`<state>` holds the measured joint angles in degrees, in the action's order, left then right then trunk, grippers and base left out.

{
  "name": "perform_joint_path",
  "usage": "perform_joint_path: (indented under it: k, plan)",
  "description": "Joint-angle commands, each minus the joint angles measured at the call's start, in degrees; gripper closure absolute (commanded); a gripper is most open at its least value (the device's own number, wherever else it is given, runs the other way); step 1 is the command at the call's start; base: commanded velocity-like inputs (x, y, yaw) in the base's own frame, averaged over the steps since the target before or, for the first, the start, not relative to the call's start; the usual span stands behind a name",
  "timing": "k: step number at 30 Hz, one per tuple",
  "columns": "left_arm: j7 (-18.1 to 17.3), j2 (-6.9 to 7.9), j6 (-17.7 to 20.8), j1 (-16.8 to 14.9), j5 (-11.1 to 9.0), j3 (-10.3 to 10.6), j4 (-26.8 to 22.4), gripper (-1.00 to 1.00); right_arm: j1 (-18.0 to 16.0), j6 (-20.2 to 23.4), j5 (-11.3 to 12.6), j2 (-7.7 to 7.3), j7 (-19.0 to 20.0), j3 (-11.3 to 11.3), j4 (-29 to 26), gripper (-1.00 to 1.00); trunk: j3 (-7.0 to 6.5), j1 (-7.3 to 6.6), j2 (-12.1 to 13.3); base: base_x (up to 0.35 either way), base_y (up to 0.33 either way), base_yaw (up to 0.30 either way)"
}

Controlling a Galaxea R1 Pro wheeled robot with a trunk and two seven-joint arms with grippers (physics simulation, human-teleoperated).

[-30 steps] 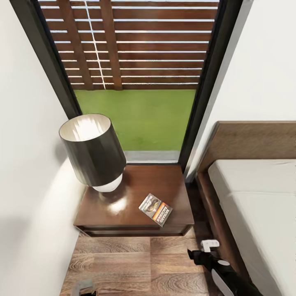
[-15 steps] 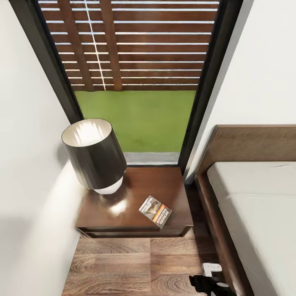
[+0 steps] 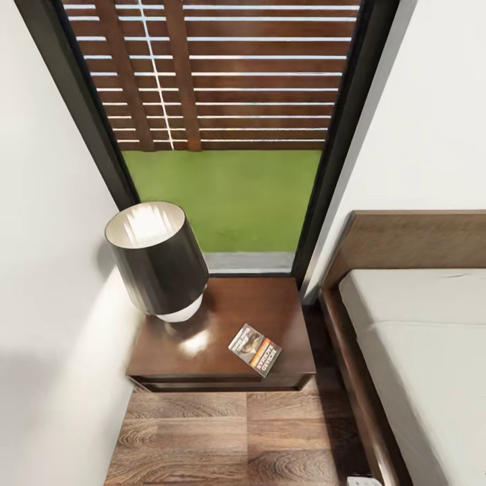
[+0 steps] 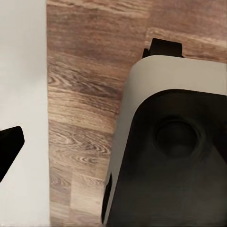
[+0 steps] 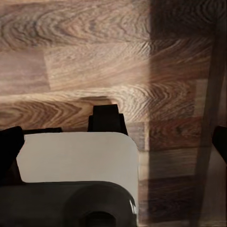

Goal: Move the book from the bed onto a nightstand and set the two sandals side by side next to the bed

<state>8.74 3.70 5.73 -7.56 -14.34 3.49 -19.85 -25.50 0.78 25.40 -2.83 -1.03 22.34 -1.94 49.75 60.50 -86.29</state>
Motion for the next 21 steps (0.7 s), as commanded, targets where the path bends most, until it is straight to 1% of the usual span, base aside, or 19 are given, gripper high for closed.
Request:
perform_joint_path:
  k: [1,2,4,7,10,21]
  plan:
    - [0.3,0.12,-0.02,0.01,-0.52,0.38,0.41,-1.0,0.0,0.06,0.53,0.34,-0.11,0.47,0.8,-1.0,-0.15,-0.23,0.4,0.0,0.0,0.0]
    - [0.26,0.19,-0.32,0.01,-0.52,0.38,0.89,-1.0,0.0,0.04,0.51,0.97,-0.11,0.41,1.76,-1.0,-0.33,-0.45,0.8,0.0,0.0,0.0]
    - [0.24,0.2,-0.46,0.01,-0.52,0.38,1.14,-1.0,0.04,0.03,0.52,1.53,-0.11,0.37,2.34,-1.0,-0.69,-0.89,1.6,0.0,0.0,0.0]
    - [0.23,0.11,-0.52,0.01,-0.48,0.44,1.34,-1.0,0.39,0.02,0.45,1.9,-0.11,0.35,2.79,-1.0,-1.23,-1.55,2.81,0.0,0.0,0.0]
    - [0.28,0.03,-0.54,0.01,-0.45,0.52,1.53,-1.0,1.07,0.02,0.39,1.89,-0.11,0.34,2.93,-1.0,-1.77,-2.21,4.01,0.0,0.0,0.0]
    - [0.38,-0.08,-0.65,0.02,-0.43,0.55,4.58,-1.0,3.82,0.02,0.35,1.88,-0.11,0.33,3.07,-1.0,-3.74,-4.62,8.42,0.0,0.0,0.0]
